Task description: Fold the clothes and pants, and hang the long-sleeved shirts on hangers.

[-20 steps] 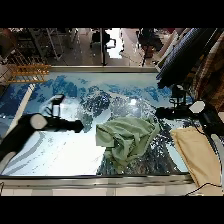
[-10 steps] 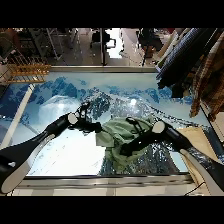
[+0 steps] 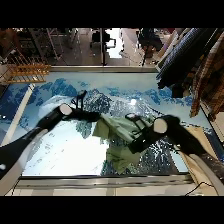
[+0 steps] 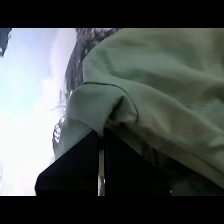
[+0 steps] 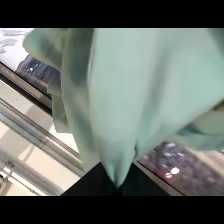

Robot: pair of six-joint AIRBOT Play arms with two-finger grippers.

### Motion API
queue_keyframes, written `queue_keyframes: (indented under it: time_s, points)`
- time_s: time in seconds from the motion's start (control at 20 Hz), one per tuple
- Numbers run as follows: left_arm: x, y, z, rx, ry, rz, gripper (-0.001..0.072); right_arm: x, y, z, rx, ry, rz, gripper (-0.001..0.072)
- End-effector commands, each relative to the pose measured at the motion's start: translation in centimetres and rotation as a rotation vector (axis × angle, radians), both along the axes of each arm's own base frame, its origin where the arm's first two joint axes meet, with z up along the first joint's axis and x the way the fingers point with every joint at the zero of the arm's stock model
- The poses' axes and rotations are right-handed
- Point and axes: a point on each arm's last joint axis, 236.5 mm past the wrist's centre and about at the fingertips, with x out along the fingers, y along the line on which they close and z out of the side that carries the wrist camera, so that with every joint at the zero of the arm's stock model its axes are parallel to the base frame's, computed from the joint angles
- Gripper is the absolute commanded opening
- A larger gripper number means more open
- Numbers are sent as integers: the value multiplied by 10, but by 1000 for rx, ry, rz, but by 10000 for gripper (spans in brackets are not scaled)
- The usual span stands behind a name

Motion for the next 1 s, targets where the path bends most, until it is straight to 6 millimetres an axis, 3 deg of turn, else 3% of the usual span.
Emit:
queue_keyframes:
  time_s: [0.0, 0.15, 0.25, 0.3, 0.4, 0.45, 0.55, 0.6, 0.65, 0.75, 0.8, 0.9, 0.95]
  points:
    - [-27, 28, 142, -38, -193, -128, 2, 1, -27, 123, -36, -194, -2, 19]
    - [-88, 68, 310, -52, -523, -126, 2, 2, -8, 281, 211, -569, -3, 19]
    - [-154, 86, 420, -78, -819, -86, 2, -24, -1, 387, 408, -846, 23, 19]
    - [-191, 92, 464, -89, -955, -70, 2, -45, 3, 435, 528, -974, 50, 17]
    - [-263, 106, 538, -136, -1207, -18, 2, -93, 14, 503, 753, -1167, 139, 18]
    - [-291, 114, 563, -154, -1304, 16, 2, -111, 18, 522, 836, -1218, 176, 18]
    - [-313, 130, 585, -142, -1409, 90, 2, -124, 20, 535, 908, -1264, 201, 18]
    - [-309, 136, 585, -107, -1418, 117, 2, -117, 20, 530, 893, -1266, 190, 18]
    - [-293, 145, 580, -63, -1394, 161, 2, -103, 18, 521, 852, -1263, 163, 18]
    - [-244, 158, 558, 46, -1313, 212, 3, -51, 19, 485, 727, -1211, 93, 18]
    - [-210, 160, 537, 105, -1236, 211, 3, -22, 22, 460, 661, -1164, 68, 19]
    - [-137, 154, 477, 170, -1040, 166, 3, 42, 35, 393, 524, -1031, 33, 18]
    - [-94, 149, 436, 195, -931, 141, 3, 75, 39, 357, 450, -970, 17, 18]
